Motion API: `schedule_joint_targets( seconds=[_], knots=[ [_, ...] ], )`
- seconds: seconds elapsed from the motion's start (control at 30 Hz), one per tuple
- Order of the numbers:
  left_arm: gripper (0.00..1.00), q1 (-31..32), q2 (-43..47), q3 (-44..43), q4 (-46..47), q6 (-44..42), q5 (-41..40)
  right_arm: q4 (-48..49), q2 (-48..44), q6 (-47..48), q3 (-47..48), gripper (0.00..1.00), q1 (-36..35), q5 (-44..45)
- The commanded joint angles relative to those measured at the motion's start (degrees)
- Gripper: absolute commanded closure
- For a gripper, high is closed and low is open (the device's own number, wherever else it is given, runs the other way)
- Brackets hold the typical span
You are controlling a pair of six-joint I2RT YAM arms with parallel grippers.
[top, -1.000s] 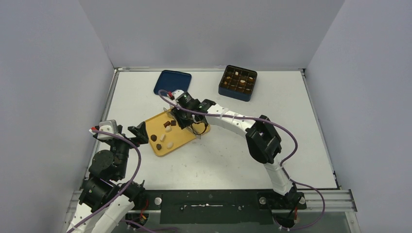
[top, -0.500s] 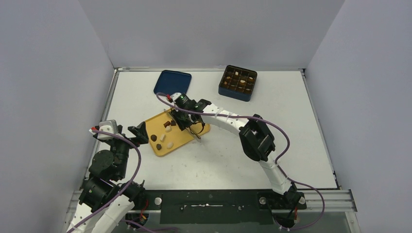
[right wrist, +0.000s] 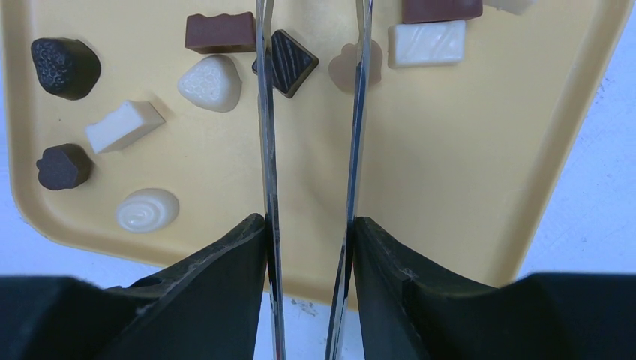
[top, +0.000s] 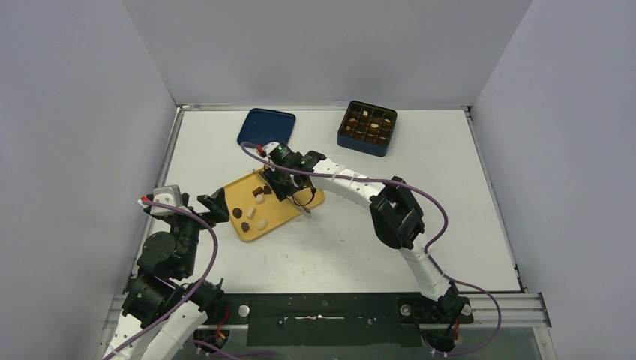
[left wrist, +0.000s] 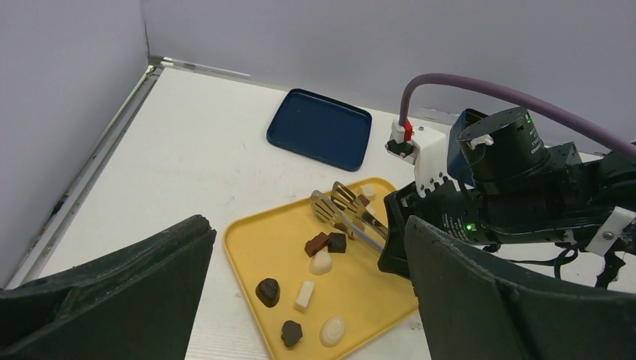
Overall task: Pack the chocolate
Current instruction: Pick up the fake chocolate from the plate.
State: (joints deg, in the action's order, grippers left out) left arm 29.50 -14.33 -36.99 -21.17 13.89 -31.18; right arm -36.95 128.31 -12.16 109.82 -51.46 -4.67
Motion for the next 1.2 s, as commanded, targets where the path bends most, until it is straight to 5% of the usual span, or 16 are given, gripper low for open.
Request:
schedule_joint_targets(
  seconds=[0.0,0.6,1.17],
  knots=[
    [0.03,-0.32,0.4,-0.47,2.09,-0.18,0.32,-0.22,1.51,1.0,4.57,0.57,0.06,1.41],
    [0.03,-0.32,-0.22,-0.3,2.33,-0.18,-0.03,0.9,-3.53,2.34,2.59,0.7,0.65,0.83],
    [0.03,-0.32,-0.83,-0.5,2.12,-0.09,0.59,3.1,-8.16,1.54,-2.59,0.66,1.69,-0.2]
  ],
)
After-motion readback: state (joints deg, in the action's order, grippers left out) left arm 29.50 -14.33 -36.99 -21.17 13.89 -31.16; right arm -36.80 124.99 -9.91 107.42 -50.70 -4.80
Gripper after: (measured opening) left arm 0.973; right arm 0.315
